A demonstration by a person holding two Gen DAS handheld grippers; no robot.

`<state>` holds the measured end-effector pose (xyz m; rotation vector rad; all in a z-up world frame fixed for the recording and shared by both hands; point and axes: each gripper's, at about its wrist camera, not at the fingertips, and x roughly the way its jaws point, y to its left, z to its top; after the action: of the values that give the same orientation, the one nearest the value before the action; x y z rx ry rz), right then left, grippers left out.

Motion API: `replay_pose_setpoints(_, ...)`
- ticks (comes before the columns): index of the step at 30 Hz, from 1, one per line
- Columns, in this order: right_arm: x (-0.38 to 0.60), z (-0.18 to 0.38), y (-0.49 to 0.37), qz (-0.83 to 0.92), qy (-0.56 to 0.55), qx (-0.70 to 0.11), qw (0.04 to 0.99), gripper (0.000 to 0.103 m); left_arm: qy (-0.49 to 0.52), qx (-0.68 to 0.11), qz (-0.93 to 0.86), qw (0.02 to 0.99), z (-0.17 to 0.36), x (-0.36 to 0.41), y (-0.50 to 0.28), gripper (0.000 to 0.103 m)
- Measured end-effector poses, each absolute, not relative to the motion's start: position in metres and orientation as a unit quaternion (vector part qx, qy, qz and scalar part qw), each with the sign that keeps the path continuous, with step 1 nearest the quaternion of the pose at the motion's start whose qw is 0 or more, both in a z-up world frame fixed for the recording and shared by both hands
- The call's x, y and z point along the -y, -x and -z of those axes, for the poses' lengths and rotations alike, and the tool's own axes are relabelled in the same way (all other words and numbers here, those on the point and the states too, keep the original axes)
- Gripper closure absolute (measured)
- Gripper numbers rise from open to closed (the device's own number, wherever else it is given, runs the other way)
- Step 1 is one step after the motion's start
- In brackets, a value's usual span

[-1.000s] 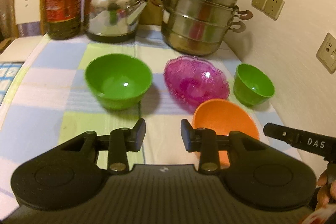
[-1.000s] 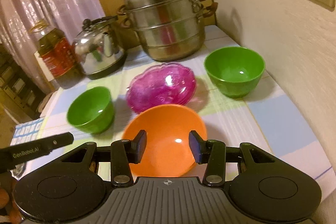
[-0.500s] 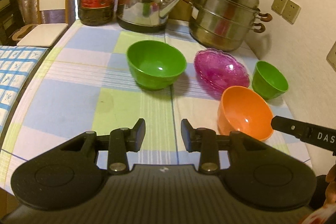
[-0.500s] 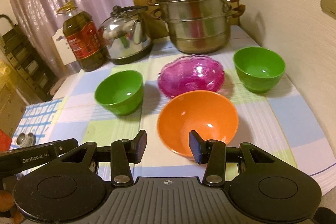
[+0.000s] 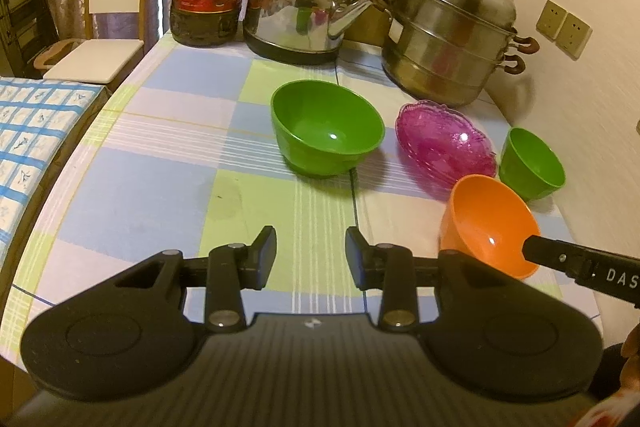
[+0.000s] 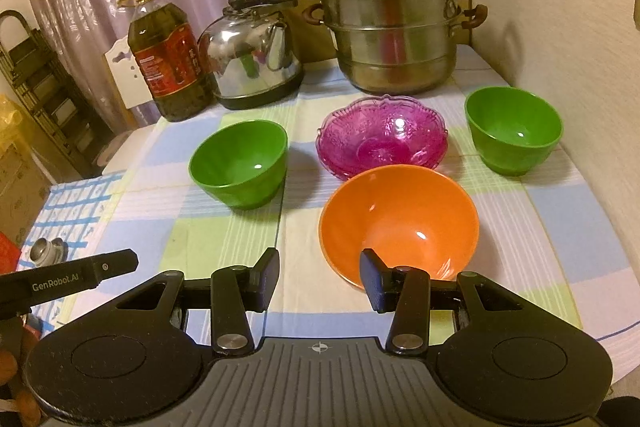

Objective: Organize plates and bowls

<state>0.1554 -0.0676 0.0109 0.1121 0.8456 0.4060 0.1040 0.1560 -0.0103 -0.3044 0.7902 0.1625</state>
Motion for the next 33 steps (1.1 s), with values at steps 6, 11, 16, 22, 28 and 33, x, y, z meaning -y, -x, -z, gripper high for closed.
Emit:
replay_pose_setpoints(6,0.054,-0.008,-0.170,-0.204,-0.051,-0.404,0.890,0.058,0.153,-0.382,-0.082,0.908,0.015,-0.172,-0.122,0.069)
replay_pose_setpoints(11,0.030,-0.005,-0.193,-0.218,-0.051,-0.405,0.886,0.058,0.160,-0.380,-0.091,0.906,0.019,-0.193,-0.148,0.069)
replay_pose_setpoints(16,0.005,0.001,-0.228,-0.232,-0.048,-0.408,0.882,0.058,0.165,-0.380,-0.097,0.905,0.029,-0.214,-0.182,0.068)
replay_pose_setpoints(22,-0.016,0.017,-0.279,-0.235,-0.053,-0.426,0.872,0.058,0.176,-0.385,-0.097,0.901,0.046,-0.233,-0.227,0.068)
replay_pose_setpoints(28,-0.033,0.041,-0.318,-0.231,-0.053,-0.447,0.863,0.059,0.188,-0.377,-0.083,0.903,0.063,-0.240,-0.264,0.068)
replay_pose_setpoints(33,-0.046,0.060,-0.341,-0.233,-0.046,-0.459,0.856,0.059,0.177,-0.389,-0.077,0.901,0.080,-0.241,-0.287,0.068)
